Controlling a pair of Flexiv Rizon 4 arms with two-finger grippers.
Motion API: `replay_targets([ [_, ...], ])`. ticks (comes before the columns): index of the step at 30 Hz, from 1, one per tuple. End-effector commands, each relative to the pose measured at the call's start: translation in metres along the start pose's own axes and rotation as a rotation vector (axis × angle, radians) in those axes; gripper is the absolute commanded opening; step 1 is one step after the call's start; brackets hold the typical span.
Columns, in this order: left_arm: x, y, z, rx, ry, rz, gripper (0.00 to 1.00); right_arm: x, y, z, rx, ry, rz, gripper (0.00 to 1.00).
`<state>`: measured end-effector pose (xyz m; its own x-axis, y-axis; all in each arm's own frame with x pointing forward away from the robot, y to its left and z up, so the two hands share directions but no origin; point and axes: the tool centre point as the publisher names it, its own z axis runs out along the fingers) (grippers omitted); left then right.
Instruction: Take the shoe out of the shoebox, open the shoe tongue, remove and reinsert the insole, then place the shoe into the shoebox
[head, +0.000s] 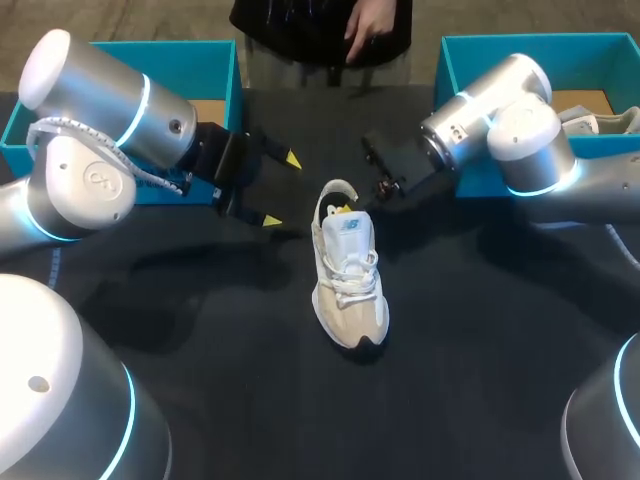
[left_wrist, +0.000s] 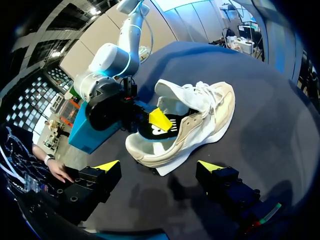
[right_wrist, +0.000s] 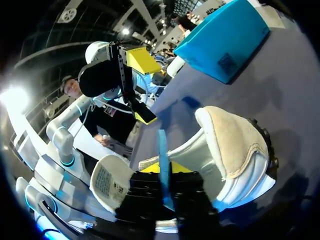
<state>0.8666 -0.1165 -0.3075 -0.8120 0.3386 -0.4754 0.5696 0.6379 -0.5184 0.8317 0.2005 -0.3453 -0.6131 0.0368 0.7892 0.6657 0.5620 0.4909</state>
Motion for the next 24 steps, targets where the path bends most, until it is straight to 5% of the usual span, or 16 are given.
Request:
replay_targets([
  [1,-0.001,0.001,0.001,0.001,0.001,0.001,1.0,0.006,0.004,-0.002,0.001,-0.019,-0.008,0.33],
  [8,-0.002,0.001,0.001,0.003,-0.003,0.003,1.0,0.009,0.011,-0.008,0.0,-0.049,-0.036,0.44],
  [24,0.001,0.002,-0.005,-0.009,-0.005,0.0,1.0,0.007,0.044,-0.028,0.023,-0.093,-0.125,0.46],
])
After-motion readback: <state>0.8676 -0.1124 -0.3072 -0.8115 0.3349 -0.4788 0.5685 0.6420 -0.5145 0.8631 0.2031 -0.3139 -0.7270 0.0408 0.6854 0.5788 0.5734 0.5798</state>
